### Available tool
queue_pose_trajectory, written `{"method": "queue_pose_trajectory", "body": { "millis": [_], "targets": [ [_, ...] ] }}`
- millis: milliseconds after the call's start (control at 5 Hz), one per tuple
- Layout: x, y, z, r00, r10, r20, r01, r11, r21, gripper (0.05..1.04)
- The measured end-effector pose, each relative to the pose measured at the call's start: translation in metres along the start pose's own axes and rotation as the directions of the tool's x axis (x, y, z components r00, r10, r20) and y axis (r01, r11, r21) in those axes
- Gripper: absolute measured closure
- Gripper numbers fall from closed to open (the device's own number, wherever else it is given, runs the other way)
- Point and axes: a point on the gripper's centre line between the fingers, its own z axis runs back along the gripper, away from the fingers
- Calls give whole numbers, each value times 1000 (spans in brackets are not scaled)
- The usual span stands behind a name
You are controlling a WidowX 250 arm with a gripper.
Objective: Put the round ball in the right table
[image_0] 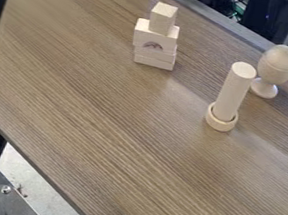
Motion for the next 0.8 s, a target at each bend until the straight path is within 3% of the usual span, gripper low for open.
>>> {"method": "queue_pose_trajectory", "body": {
  "millis": [400, 800],
  "targets": [
    [-2, 2, -12, 999, 4, -46, -3, 1000, 13, 83],
    [-2, 1, -9, 998, 10, -54, -9, 1000, 14, 83]
  ]
}}
